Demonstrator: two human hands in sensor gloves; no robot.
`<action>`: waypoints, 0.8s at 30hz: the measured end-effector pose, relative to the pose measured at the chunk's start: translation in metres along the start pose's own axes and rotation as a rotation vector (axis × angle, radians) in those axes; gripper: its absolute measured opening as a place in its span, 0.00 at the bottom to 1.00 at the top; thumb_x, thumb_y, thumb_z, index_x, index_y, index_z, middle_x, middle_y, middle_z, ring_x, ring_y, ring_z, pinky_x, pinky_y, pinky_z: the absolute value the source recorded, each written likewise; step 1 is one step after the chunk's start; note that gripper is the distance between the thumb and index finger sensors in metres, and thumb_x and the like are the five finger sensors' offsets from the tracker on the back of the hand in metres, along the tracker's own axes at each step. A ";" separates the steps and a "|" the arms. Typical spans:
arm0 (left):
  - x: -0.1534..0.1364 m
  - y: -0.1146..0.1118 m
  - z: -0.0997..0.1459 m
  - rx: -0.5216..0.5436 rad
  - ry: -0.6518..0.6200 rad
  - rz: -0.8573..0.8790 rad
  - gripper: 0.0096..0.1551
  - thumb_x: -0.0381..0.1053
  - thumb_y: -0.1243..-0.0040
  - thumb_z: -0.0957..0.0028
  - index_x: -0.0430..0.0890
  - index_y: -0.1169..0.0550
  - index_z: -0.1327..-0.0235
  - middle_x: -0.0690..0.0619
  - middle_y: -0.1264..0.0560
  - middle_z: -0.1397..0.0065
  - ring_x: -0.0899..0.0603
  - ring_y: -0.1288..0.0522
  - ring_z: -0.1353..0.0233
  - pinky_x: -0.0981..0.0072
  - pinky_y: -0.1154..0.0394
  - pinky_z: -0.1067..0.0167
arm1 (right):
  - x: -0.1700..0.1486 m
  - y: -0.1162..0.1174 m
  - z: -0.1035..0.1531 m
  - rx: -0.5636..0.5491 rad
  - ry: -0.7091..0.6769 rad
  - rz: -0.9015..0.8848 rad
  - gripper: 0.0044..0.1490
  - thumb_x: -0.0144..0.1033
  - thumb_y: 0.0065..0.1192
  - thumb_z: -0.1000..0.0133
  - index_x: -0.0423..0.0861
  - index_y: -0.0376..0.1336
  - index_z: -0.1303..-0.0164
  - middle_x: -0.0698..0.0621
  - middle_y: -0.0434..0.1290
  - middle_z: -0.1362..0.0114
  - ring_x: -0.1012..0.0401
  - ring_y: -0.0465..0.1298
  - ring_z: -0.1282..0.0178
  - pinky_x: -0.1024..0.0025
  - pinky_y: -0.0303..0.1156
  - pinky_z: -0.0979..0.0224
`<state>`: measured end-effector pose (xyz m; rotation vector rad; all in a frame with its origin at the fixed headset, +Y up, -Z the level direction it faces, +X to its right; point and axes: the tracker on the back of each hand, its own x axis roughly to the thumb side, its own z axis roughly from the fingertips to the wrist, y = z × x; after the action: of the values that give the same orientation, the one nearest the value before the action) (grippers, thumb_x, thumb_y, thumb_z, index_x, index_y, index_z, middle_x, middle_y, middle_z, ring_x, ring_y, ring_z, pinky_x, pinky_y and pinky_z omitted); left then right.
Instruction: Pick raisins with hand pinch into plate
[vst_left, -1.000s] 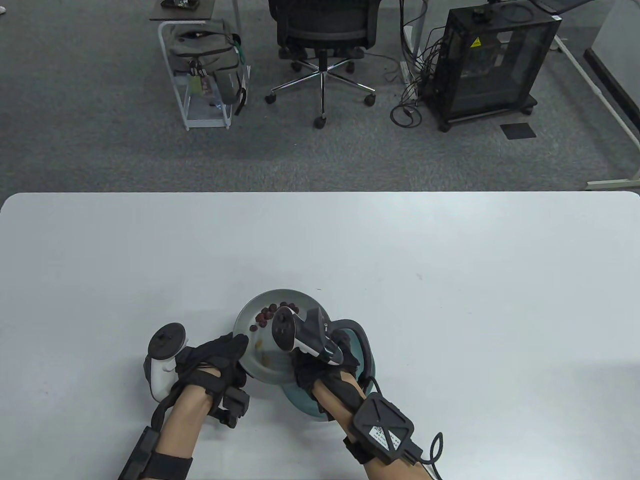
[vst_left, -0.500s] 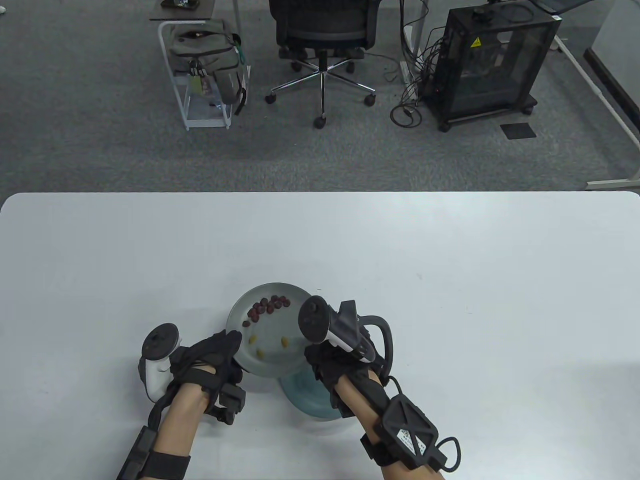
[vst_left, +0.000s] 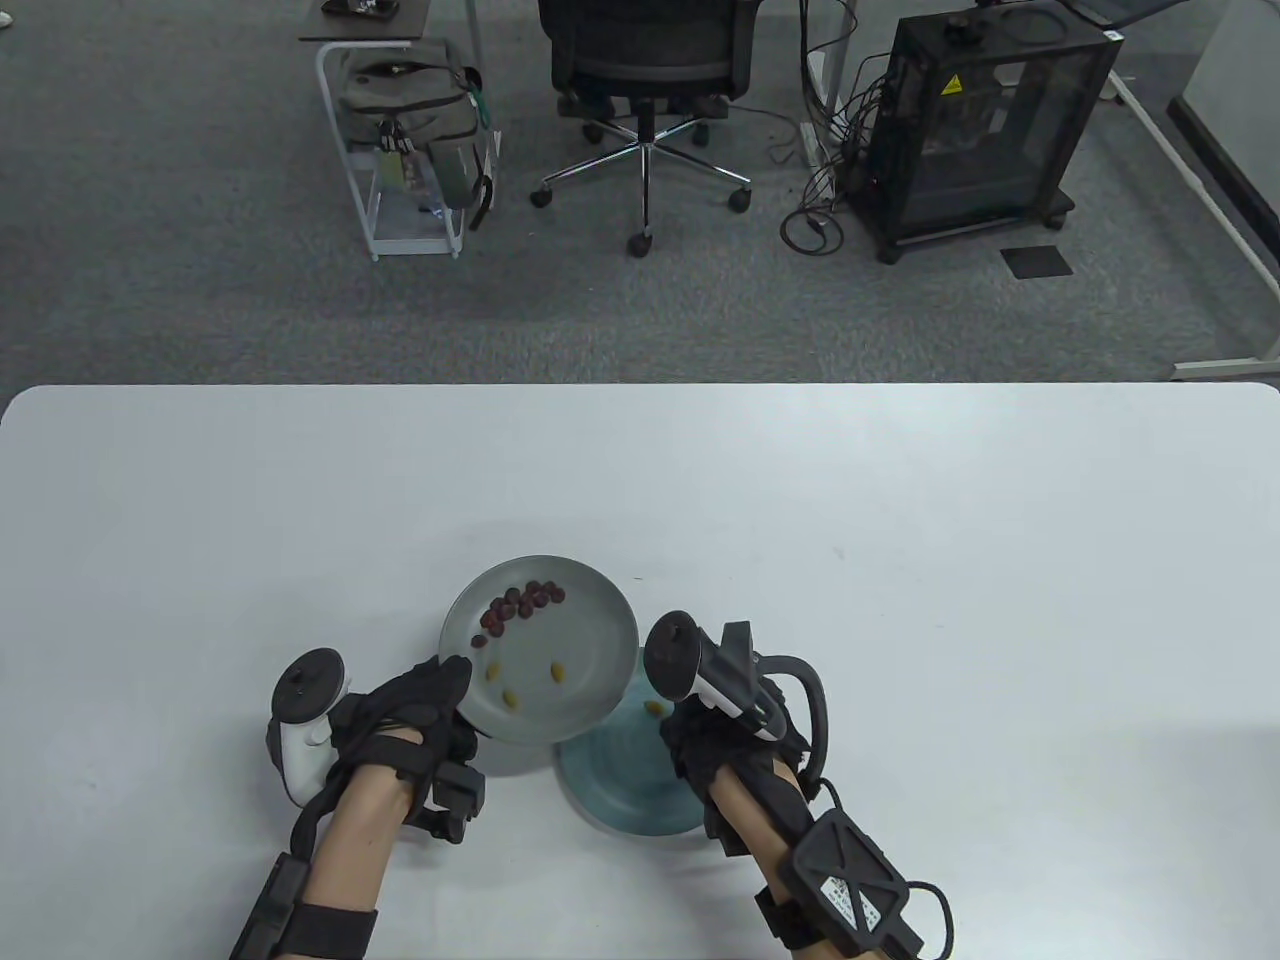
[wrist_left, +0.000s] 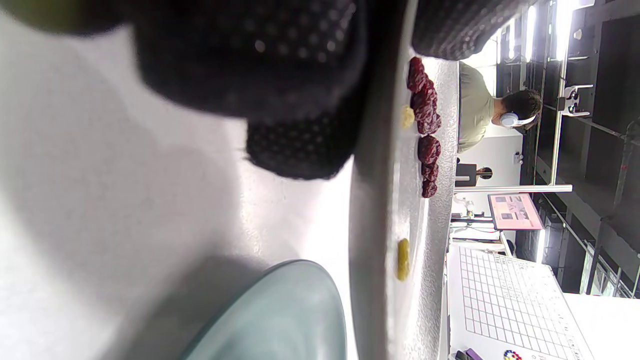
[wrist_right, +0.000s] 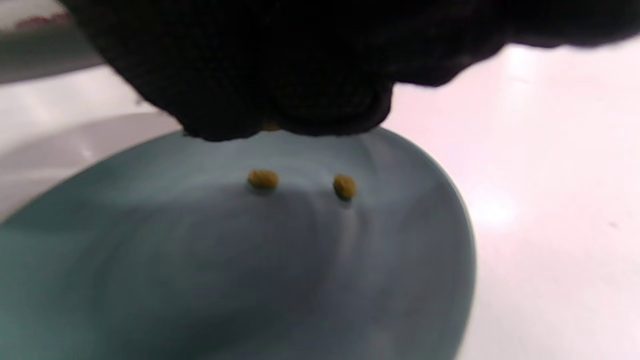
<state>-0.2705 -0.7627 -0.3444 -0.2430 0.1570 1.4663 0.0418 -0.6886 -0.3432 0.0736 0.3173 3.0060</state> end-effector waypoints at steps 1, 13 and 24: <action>0.000 0.000 0.000 -0.001 0.000 0.002 0.30 0.53 0.43 0.45 0.29 0.23 0.45 0.40 0.12 0.63 0.46 0.16 0.76 0.54 0.21 0.72 | -0.001 0.003 -0.001 0.008 0.004 0.013 0.30 0.45 0.83 0.54 0.41 0.75 0.47 0.49 0.87 0.62 0.58 0.81 0.70 0.60 0.80 0.60; 0.001 0.000 0.001 -0.009 -0.003 0.017 0.30 0.53 0.43 0.45 0.29 0.23 0.45 0.40 0.12 0.63 0.46 0.16 0.76 0.54 0.21 0.72 | -0.004 0.027 -0.005 0.079 0.039 0.136 0.30 0.44 0.83 0.54 0.41 0.75 0.47 0.49 0.87 0.62 0.57 0.81 0.70 0.60 0.80 0.60; 0.001 -0.002 0.001 -0.022 -0.003 0.005 0.30 0.53 0.43 0.45 0.29 0.23 0.45 0.40 0.12 0.63 0.46 0.16 0.76 0.54 0.21 0.72 | -0.001 0.033 -0.004 0.084 0.058 0.172 0.29 0.44 0.83 0.54 0.41 0.76 0.47 0.49 0.87 0.63 0.57 0.82 0.70 0.60 0.80 0.60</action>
<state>-0.2686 -0.7618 -0.3431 -0.2588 0.1391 1.4736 0.0388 -0.7212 -0.3399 0.0228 0.4661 3.1688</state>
